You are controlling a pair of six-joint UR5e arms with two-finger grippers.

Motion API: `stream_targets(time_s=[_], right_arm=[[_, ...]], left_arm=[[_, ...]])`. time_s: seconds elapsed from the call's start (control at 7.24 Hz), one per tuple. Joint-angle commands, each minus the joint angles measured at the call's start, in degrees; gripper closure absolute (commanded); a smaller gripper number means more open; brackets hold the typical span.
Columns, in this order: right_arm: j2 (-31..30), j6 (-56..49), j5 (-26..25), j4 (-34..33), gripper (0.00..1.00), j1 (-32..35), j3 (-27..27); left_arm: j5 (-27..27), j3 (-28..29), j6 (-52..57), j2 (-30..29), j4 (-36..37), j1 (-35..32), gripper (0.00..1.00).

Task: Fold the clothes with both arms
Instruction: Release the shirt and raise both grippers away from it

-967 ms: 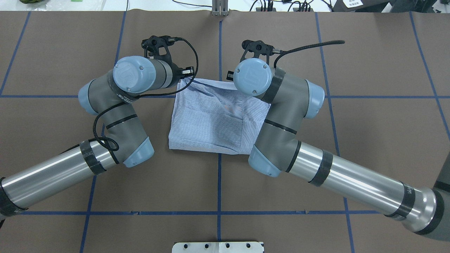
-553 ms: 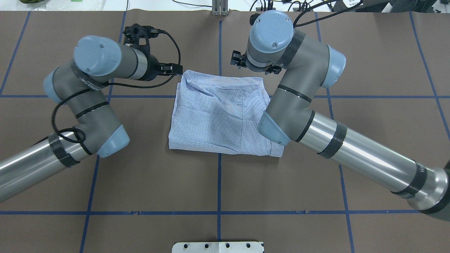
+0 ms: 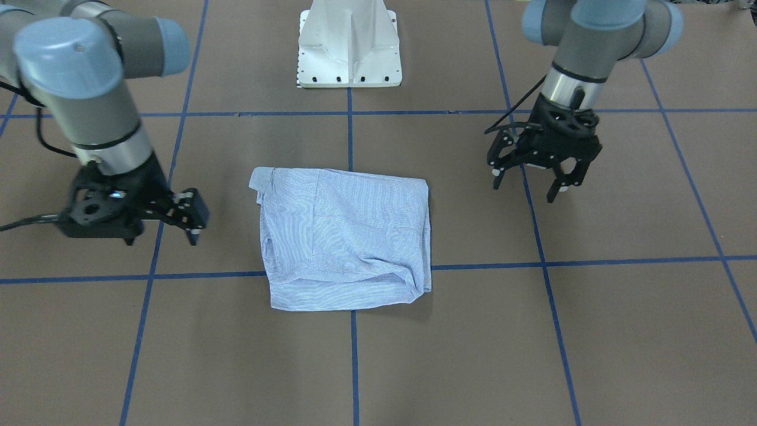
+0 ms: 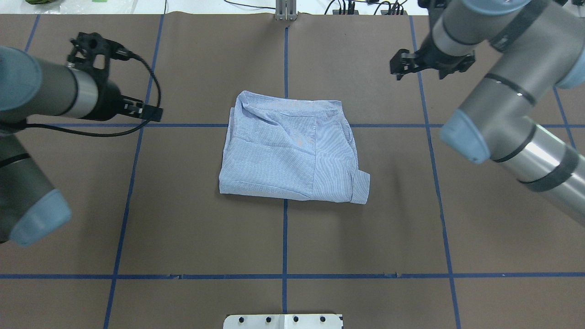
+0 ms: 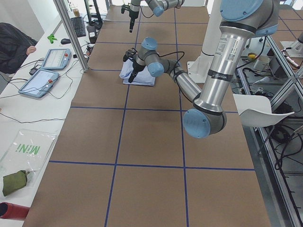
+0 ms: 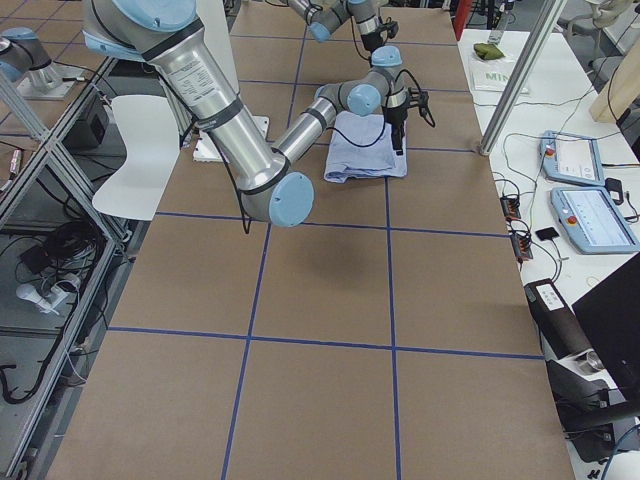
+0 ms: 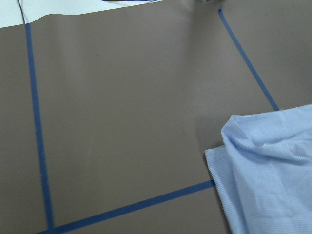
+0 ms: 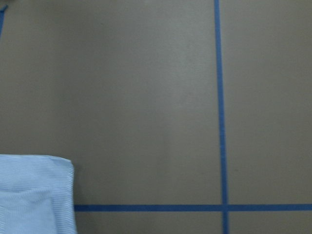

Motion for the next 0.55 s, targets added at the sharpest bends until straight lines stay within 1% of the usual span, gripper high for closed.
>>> stream_targets(time_s=[0.0, 0.14, 0.28, 0.41], right_arm=[[-11.1, -25.7, 8.4, -3.2, 0.00, 13.3, 3.6], [-16.7, -39.2, 12.3, -3.3, 0.00, 21.2, 3.6], [-21.7, -49.6, 14.9, -3.3, 0.00, 27.7, 3.5], [-25.9, -56.6, 15.3, -3.2, 0.00, 31.2, 3.4]], left_arm=[[-9.9, -6.4, 20.8, 12.2, 2.1, -13.1, 0.00], [-14.2, -5.6, 34.4, 16.3, 2.2, -21.8, 0.00], [-16.6, -3.6, 43.5, 18.9, 2.2, -29.5, 0.00], [-17.6, -0.9, 49.3, 20.6, 2.2, -35.6, 0.00]])
